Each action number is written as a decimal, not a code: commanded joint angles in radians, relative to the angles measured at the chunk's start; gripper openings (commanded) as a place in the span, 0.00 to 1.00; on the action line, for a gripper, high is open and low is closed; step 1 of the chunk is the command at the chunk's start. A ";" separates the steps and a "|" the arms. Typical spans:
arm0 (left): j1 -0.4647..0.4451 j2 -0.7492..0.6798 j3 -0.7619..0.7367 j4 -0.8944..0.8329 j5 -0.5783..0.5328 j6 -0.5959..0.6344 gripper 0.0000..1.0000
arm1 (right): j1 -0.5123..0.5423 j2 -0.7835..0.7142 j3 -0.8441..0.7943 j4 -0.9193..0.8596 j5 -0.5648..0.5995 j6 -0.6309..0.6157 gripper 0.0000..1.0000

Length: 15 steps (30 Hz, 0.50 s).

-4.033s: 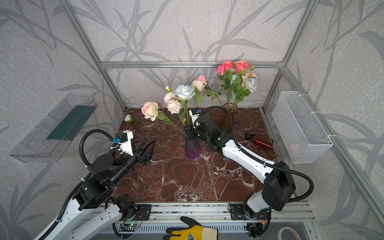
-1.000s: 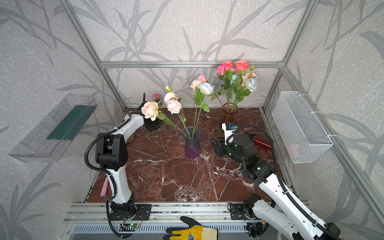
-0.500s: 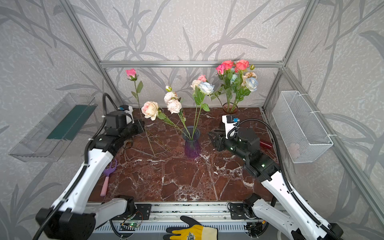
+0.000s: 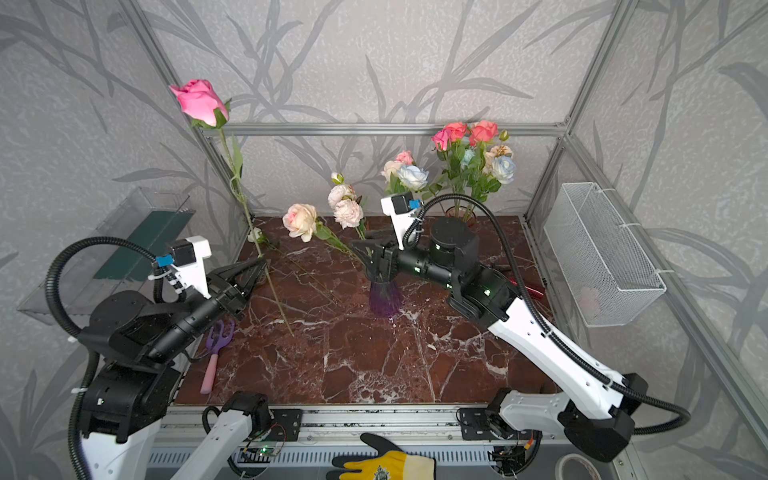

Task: Arrange the flowers into the vase
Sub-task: 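Lift the pink rose upright with left gripper while right gripper approaches, then grasp the pink rose stem with right gripper beside the left gripper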

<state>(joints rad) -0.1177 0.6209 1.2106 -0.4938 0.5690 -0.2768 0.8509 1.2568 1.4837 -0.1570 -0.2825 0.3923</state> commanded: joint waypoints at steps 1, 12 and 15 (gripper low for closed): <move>-0.002 0.023 0.026 0.028 0.140 -0.043 0.00 | 0.055 0.060 0.101 0.074 -0.043 -0.021 0.53; -0.008 0.056 0.003 0.110 0.179 -0.096 0.00 | 0.117 0.356 0.420 0.056 -0.124 0.052 0.53; -0.009 0.062 0.000 0.105 0.180 -0.092 0.00 | 0.120 0.409 0.478 0.048 -0.141 0.062 0.52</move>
<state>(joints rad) -0.1234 0.6807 1.2144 -0.4244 0.7158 -0.3634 0.9642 1.6386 1.9064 -0.1032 -0.3840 0.4313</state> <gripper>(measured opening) 0.048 0.524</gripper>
